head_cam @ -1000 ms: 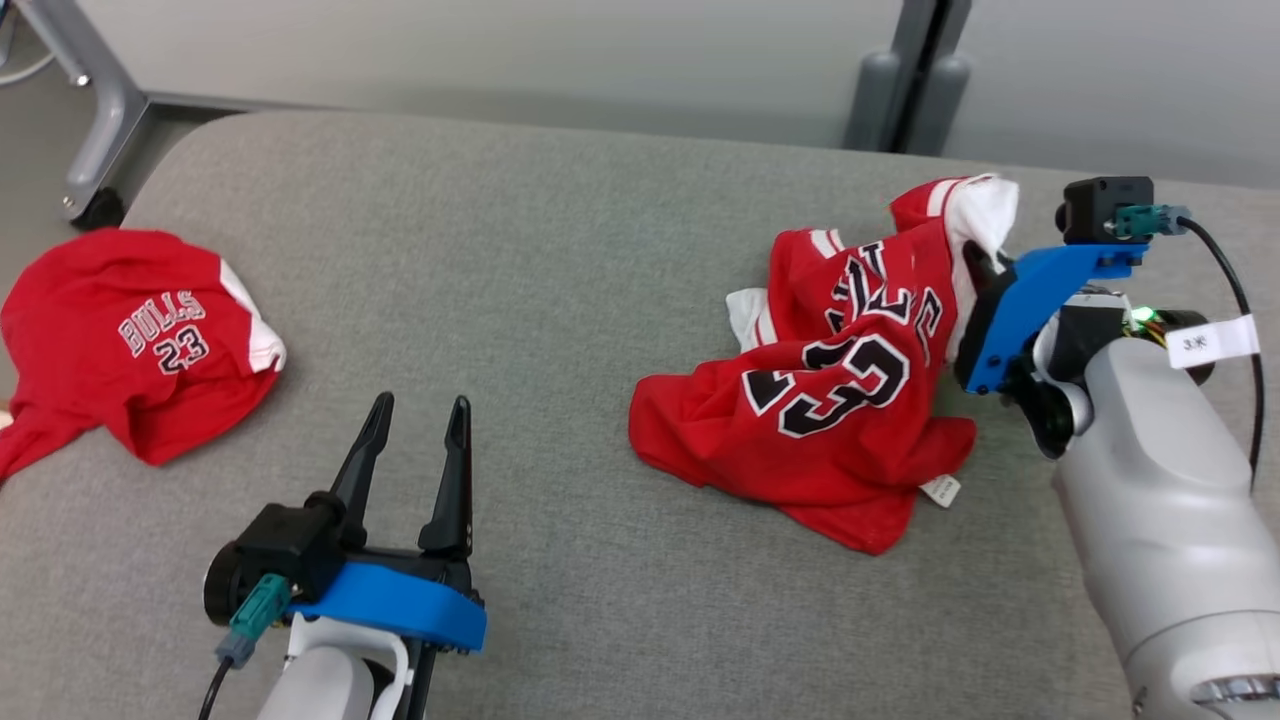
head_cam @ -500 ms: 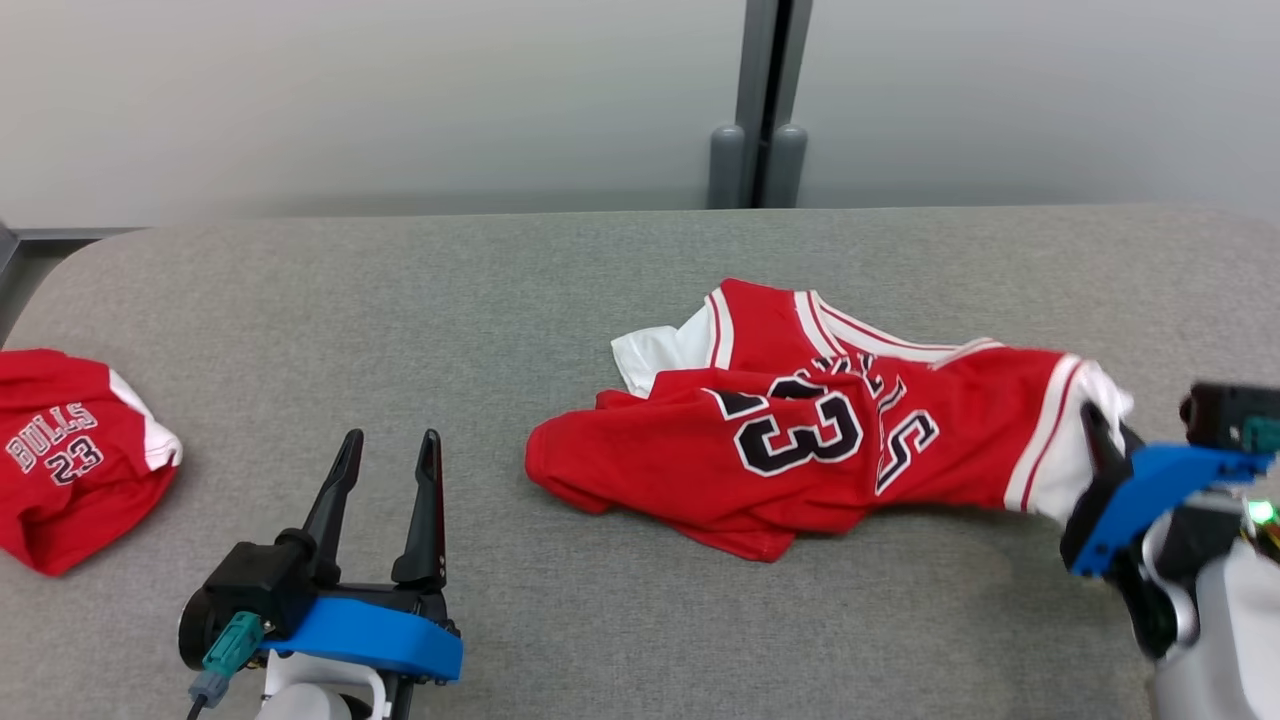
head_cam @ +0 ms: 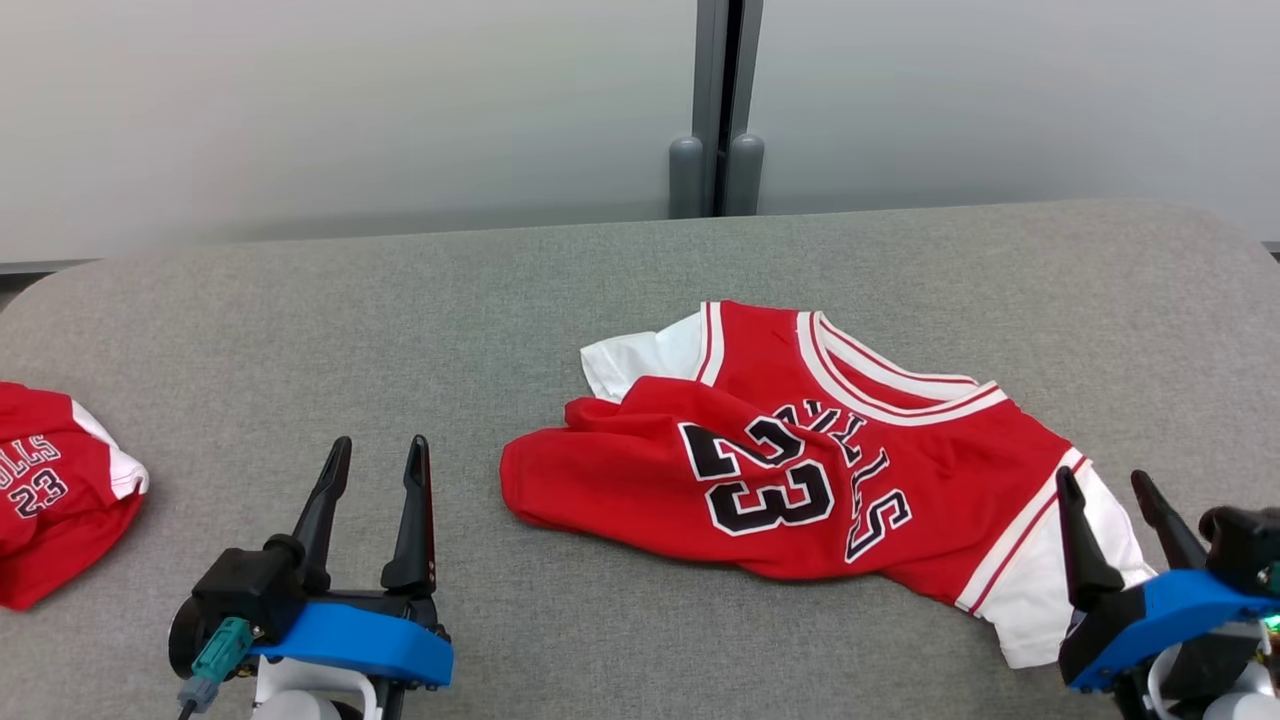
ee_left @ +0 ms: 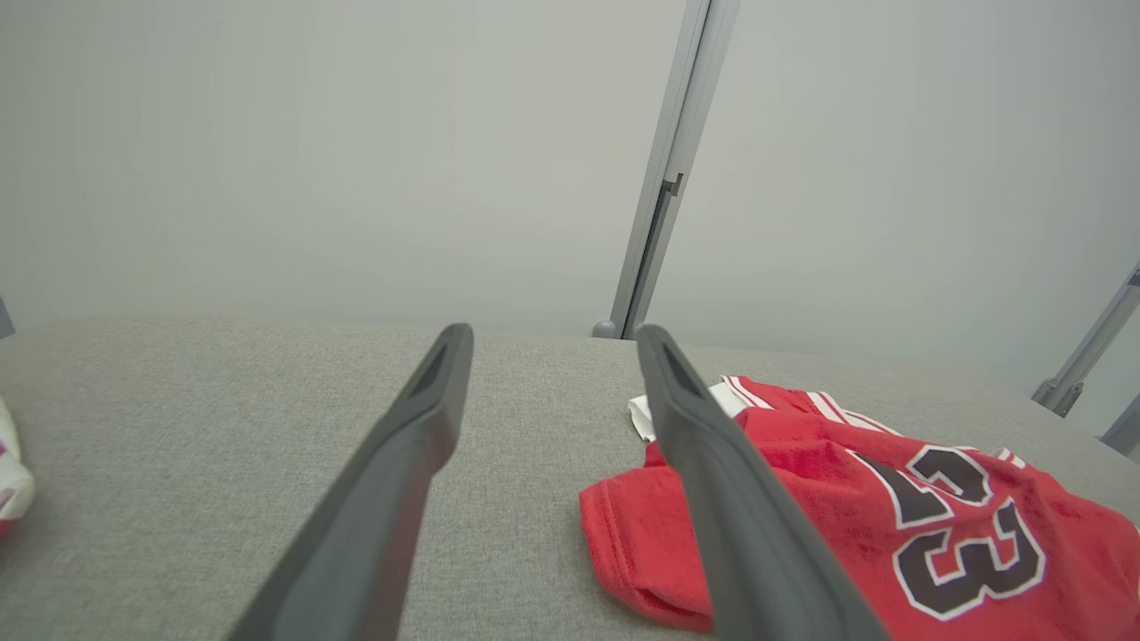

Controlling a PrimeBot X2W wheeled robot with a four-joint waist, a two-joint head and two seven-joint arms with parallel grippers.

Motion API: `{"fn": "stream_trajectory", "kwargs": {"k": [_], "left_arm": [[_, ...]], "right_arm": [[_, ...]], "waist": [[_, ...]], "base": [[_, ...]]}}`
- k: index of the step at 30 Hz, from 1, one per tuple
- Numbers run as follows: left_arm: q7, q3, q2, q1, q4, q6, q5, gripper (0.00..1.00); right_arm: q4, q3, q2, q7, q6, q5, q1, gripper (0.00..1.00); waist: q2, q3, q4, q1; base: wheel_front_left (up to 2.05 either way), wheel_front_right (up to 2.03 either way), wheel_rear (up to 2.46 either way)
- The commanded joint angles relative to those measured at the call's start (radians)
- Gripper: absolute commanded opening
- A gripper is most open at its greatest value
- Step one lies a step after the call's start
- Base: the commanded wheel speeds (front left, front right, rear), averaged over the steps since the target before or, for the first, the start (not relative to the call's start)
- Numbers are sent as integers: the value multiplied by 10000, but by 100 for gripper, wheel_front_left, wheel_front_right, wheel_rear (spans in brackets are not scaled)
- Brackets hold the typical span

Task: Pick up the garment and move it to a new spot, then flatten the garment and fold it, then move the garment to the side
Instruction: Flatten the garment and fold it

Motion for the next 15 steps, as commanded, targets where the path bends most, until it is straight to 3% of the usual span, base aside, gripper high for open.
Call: {"fn": "stream_trajectory", "kwargs": {"k": [1,5,11,15], "left_arm": [[4,-12,-10,99,49,36,-54,100],[-15,-47,-62,224,159,48,-89,100],[196,-213,-33,221,484,30,-61,100],[959,-521,-191,-160,1094,-64,-196,100]], "right_arm": [[-116,198,1,-552,1,-31,311,100],[-243,630,1,-1405,1,-13,591,100],[-102,1036,-1,-1704,1,297,783,100],[19,1238,0,-1677,1,464,691,100]], "waist": [[-1,-74,-39,1],[-1,-180,-93,1],[-1,-252,-232,1],[-1,-197,-387,1]], "base": [[0,0,0],[0,0,0],[0,0,0],[0,0,0]]}}
